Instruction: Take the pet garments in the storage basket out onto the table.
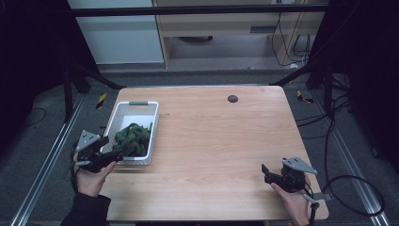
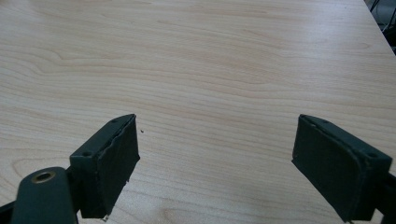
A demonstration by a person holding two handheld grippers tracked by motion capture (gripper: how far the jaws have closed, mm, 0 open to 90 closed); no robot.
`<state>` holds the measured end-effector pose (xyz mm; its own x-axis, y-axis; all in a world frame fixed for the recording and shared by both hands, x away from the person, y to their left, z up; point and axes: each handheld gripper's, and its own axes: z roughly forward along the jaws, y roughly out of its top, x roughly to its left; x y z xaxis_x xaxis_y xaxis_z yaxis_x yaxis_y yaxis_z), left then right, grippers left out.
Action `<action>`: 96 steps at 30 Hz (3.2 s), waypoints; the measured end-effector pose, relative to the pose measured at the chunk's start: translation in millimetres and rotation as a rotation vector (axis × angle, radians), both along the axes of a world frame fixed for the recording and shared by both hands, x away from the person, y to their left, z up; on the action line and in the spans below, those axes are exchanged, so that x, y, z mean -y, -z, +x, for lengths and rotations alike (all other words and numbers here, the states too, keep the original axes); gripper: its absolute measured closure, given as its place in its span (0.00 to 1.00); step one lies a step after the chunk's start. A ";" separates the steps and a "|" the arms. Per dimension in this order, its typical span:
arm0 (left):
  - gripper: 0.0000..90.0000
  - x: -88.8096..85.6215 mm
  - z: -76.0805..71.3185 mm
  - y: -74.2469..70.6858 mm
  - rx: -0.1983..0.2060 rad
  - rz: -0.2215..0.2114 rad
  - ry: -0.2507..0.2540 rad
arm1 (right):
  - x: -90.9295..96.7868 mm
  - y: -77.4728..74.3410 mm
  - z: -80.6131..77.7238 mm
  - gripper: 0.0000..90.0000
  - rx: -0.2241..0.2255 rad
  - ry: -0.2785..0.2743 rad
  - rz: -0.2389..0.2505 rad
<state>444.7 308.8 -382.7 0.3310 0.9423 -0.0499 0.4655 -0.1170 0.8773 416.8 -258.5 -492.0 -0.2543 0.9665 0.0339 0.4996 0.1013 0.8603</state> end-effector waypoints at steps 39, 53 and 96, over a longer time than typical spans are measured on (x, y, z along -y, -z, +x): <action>0.23 15.2 57.9 21.1 -0.232 0.156 0.060 | -1.2 1.7 1.3 0.16 -0.010 -0.022 -0.008; 0.26 20.1 73.0 21.0 -0.282 0.204 0.060 | -1.9 2.3 1.8 0.16 -0.022 -0.030 -0.005; 0.58 27.3 100.1 48.7 -0.422 0.286 0.045 | -3.6 5.1 3.8 0.15 -0.048 -0.052 -0.016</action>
